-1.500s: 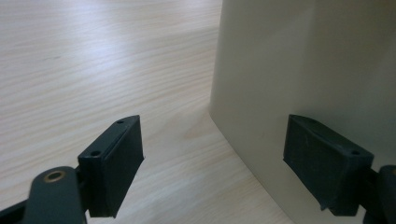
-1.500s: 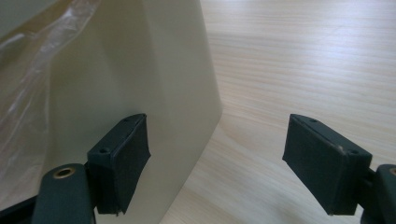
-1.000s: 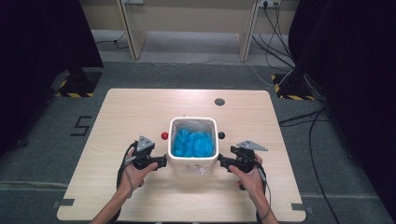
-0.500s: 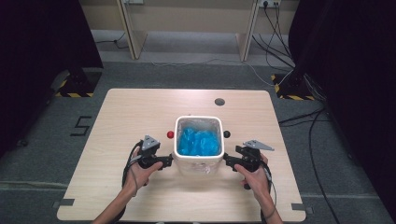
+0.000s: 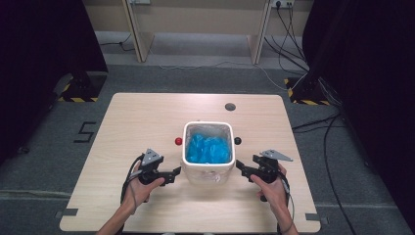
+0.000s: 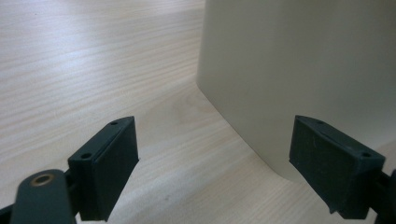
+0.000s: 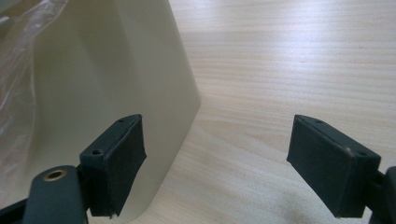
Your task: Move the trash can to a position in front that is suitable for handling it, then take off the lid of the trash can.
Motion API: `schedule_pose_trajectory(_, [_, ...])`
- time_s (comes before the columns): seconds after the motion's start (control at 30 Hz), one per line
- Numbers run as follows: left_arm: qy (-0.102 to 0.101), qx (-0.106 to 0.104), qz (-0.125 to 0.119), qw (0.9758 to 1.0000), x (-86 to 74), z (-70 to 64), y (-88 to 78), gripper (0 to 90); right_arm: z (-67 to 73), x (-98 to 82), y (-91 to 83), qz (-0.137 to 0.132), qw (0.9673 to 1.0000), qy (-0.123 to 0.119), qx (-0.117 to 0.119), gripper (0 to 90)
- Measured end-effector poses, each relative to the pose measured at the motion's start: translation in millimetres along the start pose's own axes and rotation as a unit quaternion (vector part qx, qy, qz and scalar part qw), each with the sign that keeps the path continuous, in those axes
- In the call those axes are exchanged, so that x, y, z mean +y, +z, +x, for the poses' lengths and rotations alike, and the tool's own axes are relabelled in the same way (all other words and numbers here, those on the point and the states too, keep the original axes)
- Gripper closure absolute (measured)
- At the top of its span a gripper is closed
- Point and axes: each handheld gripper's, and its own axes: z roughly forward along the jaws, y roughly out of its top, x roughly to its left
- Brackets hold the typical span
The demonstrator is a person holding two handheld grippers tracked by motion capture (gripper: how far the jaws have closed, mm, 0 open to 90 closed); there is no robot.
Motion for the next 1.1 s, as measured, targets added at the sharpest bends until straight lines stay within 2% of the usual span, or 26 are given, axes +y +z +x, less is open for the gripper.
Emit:
schedule_pose_trajectory(0.4, [0.005,0.001,-0.013,0.9999,-11.8,3.4,-21.1,14.8,-3.5,0.5,-0.8,-0.003,1.0,0.003,-0.003,18.5])
schedule_pose_trajectory(0.6, [0.009,-0.007,-0.002,0.9999,-28.0,3.8,-27.2,14.8,-2.9,0.2,-0.5,-0.003,1.0,-0.001,-0.001,18.2])
schedule_pose_trajectory(0.8, [0.014,-0.012,-0.008,0.9998,-32.0,1.0,-32.0,14.7,-1.7,1.0,-1.1,-0.006,1.0,-0.001,-0.004,17.4])
schedule_pose_trajectory(1.0, [0.03,-0.017,-0.007,0.9994,-36.3,-2.0,-35.3,14.7,0.6,1.8,-2.3,-0.006,1.0,-0.005,-0.003,16.1])
schedule_pose_trajectory(1.1, [0.025,-0.026,-0.013,0.9993,-38.2,-3.6,-38.8,14.6,-0.7,3.5,-3.3,-0.002,0.9999,-0.008,-0.009,16.1])
